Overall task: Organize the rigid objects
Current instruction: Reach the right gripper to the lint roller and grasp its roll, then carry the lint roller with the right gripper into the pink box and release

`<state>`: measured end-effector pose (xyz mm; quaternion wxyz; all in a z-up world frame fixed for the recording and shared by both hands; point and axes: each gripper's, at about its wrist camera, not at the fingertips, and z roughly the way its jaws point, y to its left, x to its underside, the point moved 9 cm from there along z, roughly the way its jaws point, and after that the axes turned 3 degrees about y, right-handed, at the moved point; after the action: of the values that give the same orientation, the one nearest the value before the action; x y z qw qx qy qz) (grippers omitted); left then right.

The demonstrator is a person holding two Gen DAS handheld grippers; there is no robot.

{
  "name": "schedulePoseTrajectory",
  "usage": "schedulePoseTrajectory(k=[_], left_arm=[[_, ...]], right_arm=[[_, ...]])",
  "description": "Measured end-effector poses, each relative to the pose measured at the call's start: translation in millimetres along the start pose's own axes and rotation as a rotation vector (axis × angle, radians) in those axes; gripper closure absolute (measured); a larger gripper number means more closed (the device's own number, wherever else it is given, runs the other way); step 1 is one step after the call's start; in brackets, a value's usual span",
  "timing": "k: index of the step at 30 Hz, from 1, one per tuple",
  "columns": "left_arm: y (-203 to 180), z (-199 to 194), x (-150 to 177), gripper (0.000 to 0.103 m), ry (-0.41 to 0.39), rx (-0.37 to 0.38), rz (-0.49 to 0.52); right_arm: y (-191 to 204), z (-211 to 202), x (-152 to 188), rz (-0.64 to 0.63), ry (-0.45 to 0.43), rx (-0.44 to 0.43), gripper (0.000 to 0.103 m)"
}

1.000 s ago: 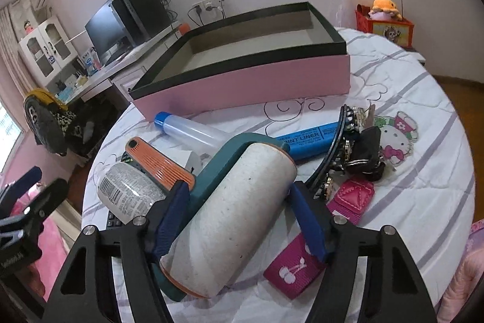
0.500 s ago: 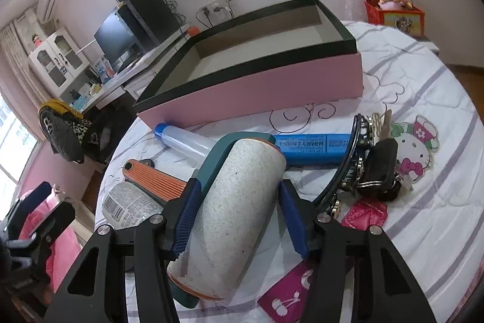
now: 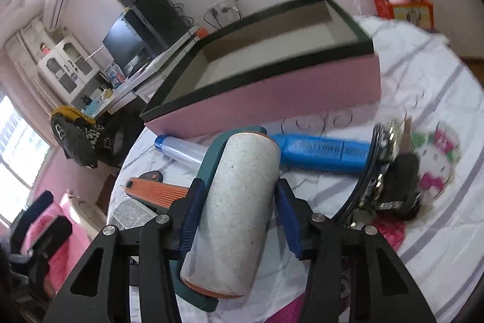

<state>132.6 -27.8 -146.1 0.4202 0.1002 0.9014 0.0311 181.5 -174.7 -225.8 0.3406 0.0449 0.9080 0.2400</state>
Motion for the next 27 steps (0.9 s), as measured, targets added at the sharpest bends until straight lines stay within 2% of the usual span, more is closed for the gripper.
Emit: schedulePoseTrajectory(k=[6, 12, 20, 27], left_arm=[[-0.5, -4.5, -17.5, 0.0, -0.035, -0.001, -0.008], [-0.1, -4.5, -37.8, 0.0, -0.073, -0.002, -0.023], [8.5, 13.7, -57.5, 0.0, -0.076, -0.025, -0.043], [8.3, 38.8, -66.6, 0.0, -0.055, -0.034, -0.052]], right_arm=[[26.2, -24.7, -28.3, -0.143, -0.069, 0.054, 0.056], [44.5, -32.3, -61.3, -0.244, -0.115, 0.051, 0.058], [60.4, -4.6, -103.6, -0.399, -0.091, 0.093, 0.06], [43.1, 22.4, -130.6, -0.419, -0.054, 0.096, 0.061]])
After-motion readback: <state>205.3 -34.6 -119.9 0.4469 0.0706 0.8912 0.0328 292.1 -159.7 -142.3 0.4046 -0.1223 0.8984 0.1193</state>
